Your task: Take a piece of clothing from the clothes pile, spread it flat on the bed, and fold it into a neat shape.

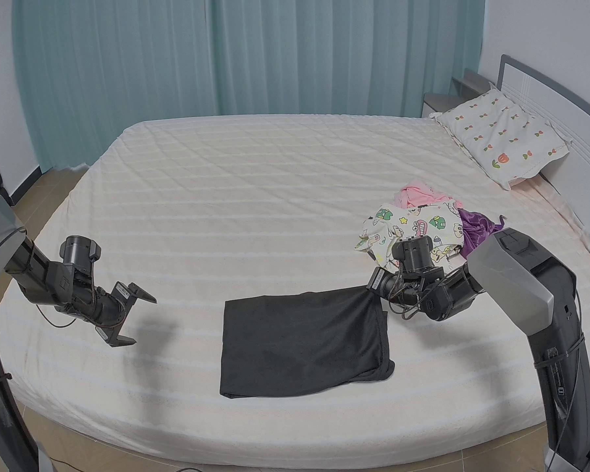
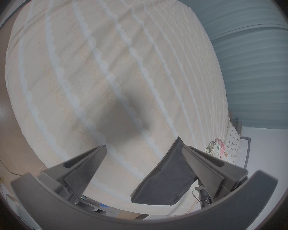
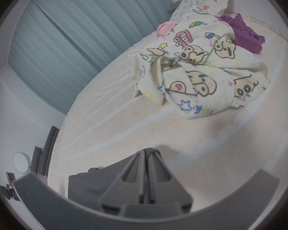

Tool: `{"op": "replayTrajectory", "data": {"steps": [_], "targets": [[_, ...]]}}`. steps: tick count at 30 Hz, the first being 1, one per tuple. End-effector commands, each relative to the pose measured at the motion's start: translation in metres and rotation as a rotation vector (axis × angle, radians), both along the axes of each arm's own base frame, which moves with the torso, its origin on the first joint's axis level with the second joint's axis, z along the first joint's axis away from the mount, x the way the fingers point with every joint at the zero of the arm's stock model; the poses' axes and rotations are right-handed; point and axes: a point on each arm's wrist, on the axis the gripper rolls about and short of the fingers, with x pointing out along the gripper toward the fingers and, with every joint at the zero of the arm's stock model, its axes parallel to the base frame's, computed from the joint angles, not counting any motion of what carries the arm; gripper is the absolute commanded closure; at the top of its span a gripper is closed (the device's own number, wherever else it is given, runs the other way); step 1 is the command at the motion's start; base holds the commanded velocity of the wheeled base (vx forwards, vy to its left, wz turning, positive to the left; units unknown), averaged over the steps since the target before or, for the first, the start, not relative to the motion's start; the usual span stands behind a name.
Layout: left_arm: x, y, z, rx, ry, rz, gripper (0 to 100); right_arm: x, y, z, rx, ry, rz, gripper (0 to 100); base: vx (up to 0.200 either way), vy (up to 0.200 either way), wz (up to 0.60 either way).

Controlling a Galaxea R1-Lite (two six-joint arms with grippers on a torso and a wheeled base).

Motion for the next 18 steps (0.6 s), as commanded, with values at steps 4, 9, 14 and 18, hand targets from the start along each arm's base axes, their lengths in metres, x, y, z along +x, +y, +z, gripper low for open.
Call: {"op": "replayTrajectory", "data": {"steps": [4,9,14,18], "targets": [[0.000,0.000,-0.001,-0.001,0.002,0.001,0,-0.002,-0.005,0.000,0.008,0.008,-0.016,0,0.000,0.000,0.00],[0.000,0.000,-0.001,-0.001,0.002,0.001,0,-0.035,-0.023,0.024,0.012,0.062,0.046,0,0.000,0.000,0.00],[0.000,0.000,-0.001,-0.001,0.002,0.001,0,-0.091,-0.037,0.033,-0.012,0.108,0.267,0,0.000,0.000,0.00],[0.000,0.000,-0.001,-0.001,0.002,0.001,0,-0.125,-0.043,0.027,-0.036,0.137,0.420,0,0.000,0.000,0.00]]}}
